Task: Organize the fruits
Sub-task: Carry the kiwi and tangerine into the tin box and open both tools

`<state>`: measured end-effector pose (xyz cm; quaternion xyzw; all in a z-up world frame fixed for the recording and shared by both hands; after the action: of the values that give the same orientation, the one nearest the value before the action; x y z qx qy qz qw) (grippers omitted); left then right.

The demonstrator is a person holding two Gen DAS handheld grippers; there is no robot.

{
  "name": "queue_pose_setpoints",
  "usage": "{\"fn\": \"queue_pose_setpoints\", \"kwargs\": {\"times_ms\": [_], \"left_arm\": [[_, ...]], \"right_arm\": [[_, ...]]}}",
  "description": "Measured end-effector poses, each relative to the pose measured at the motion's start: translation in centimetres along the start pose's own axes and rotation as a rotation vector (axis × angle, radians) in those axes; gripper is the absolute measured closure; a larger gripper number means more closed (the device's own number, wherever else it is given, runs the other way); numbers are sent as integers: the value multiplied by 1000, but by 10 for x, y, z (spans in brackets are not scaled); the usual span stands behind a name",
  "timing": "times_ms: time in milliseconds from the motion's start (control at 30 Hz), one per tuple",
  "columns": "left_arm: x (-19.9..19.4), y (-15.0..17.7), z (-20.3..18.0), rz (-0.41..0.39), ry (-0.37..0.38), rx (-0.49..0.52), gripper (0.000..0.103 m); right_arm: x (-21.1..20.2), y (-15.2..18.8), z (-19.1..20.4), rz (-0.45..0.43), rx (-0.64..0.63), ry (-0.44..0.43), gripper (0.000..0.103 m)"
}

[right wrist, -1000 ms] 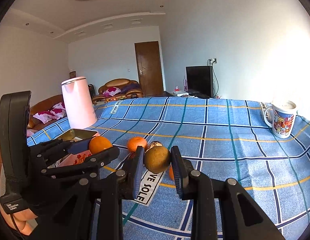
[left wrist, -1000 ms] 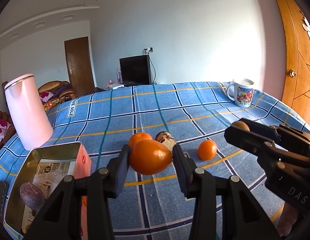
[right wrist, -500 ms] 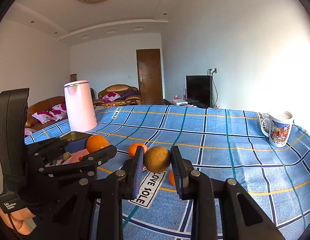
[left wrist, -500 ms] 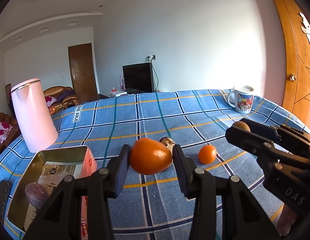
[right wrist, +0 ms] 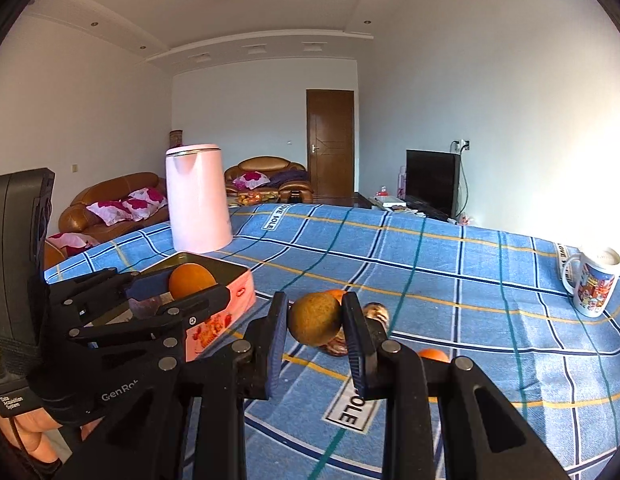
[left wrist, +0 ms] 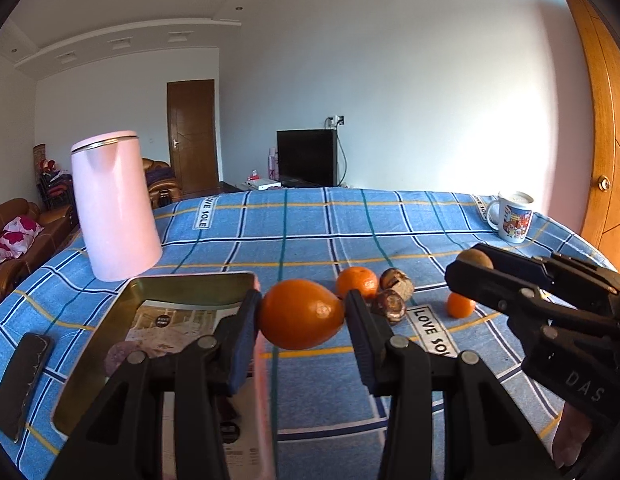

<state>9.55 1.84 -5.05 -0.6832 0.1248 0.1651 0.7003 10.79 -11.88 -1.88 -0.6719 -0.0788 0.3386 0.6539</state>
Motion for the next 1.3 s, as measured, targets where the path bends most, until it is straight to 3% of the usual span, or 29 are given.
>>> {"fn": "queue_pose_setpoints", "kwargs": {"times_ms": [400,733,967,1000,1067,1133,1300], "left_arm": [[-17,27,97,47,-121,-126,58],[-19,49,126,95,-142,-150,58],[-18,52,125,107,-140,-146,55],[-19,50,124,105,-144,-144,53],[-22,45,122,88,-152,-145,38],[-26,38,116,67,-156,-137,33],[-24,19,80,48,-101,-77,33]], "right_arm": [[46,1,94,111,-73,-205,74],[77,30,146,252,-130,-285,74],[87,41,150,324,-138,-303,70],[86,40,148,320,-130,-302,68],[80,37,143,297,-116,-306,55],[71,32,132,264,-114,-288,49],[52,22,71,216,-71,-179,45]]}}
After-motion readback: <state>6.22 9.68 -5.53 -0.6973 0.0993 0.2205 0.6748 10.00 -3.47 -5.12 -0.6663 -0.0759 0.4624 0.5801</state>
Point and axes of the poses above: each gripper's, at about its wrist camera, not at the fingertips, and x roughly the way its jaws point, z to its left, y to its underside, the point moved 6 cm from there along x, roughly the way its jaws point, and after that the axes turned 3 degrees about x, right-handed, at the moved point
